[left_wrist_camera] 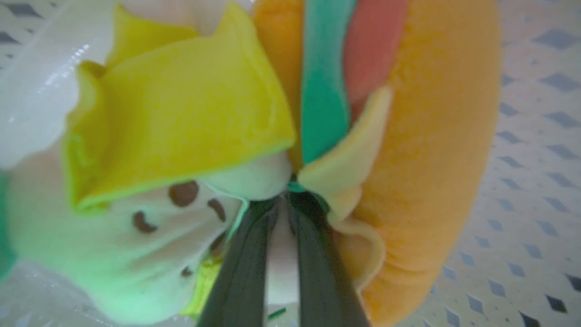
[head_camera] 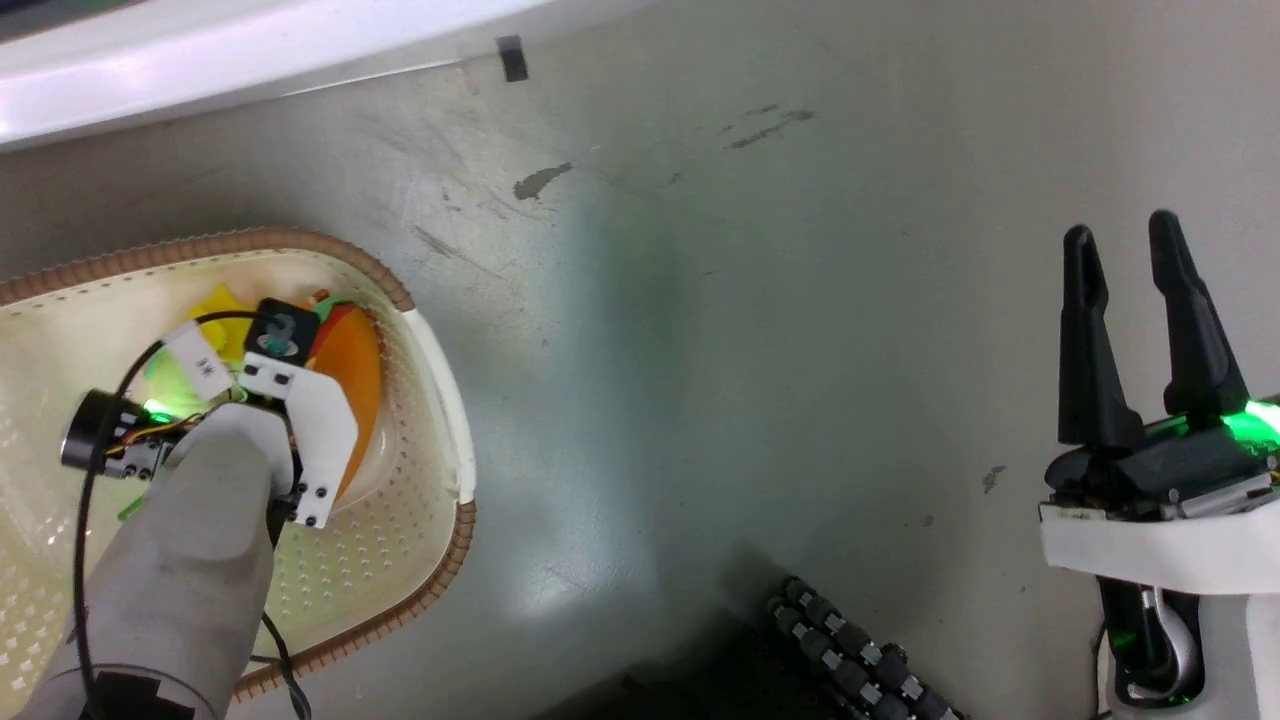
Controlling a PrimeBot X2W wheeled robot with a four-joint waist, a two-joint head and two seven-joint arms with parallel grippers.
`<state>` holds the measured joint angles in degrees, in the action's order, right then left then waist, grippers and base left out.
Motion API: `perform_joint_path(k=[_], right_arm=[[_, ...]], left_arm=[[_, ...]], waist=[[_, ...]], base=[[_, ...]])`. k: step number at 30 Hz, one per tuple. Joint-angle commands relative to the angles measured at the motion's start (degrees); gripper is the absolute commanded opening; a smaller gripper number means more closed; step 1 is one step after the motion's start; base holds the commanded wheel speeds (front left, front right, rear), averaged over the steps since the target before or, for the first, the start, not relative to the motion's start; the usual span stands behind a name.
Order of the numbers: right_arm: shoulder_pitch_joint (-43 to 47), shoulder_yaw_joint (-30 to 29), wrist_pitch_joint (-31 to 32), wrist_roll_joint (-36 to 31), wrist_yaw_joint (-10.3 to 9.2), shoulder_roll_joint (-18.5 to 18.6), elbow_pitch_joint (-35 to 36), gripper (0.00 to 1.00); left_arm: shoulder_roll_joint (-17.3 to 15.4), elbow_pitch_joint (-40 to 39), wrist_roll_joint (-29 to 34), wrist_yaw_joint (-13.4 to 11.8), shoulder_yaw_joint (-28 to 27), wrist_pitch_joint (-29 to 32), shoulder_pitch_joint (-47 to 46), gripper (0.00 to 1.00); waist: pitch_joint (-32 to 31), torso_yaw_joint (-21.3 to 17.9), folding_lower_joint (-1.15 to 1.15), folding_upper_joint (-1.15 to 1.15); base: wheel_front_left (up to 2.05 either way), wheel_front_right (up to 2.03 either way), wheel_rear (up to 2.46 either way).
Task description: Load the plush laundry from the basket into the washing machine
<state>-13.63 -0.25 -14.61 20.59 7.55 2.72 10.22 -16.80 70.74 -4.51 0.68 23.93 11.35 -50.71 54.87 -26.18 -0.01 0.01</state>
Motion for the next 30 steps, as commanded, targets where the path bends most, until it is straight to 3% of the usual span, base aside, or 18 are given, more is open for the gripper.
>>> perform_joint_path(k=[1,9,24,26,30], right_arm=[[-1.28,0.12,-0.39,0.46,-0.06,0.16,0.3,1.0],[-3.85,1.68,-0.39,-1.54,-0.06,0.16,-1.09,1.0],[2.56,-2.24,-0.39,-10.26,-0.06,0.16,0.11,1.0],[3.7,-2.51,-0.39,-10.98,-0.06,0.16,0.23,1.0],[6.67,-3.77,-0.39,-12.51,-0.06,0.16,0.31,1.0]], left_arm=[[-0.27,1.57,-0.78,-0.07,0.16,-0.45,0.27,0.0],[-0.71,1.14,-3.81,-1.76,-1.97,-8.64,3.59,0.0],[8.84,-0.81,-8.69,1.11,-2.96,-25.3,14.9,0.0],[9.59,-2.31,-9.03,1.31,-2.97,-25.94,16.61,0.0],[10.82,-12.5,-9.81,0.71,-3.94,-26.32,22.64,0.0]], waist=[[-0.31,-0.38,0.01,-0.01],[-6.08,-1.32,0.01,-0.01],[-27.16,10.21,0.01,-0.01],[-29.3,11.59,0.01,-0.01],[-34.28,15.33,0.01,-0.01]], base=[[0.0,0.0,0.0],[0.0,0.0,0.0],[0.0,0.0,0.0],[0.0,0.0,0.0],[0.0,0.0,0.0]])
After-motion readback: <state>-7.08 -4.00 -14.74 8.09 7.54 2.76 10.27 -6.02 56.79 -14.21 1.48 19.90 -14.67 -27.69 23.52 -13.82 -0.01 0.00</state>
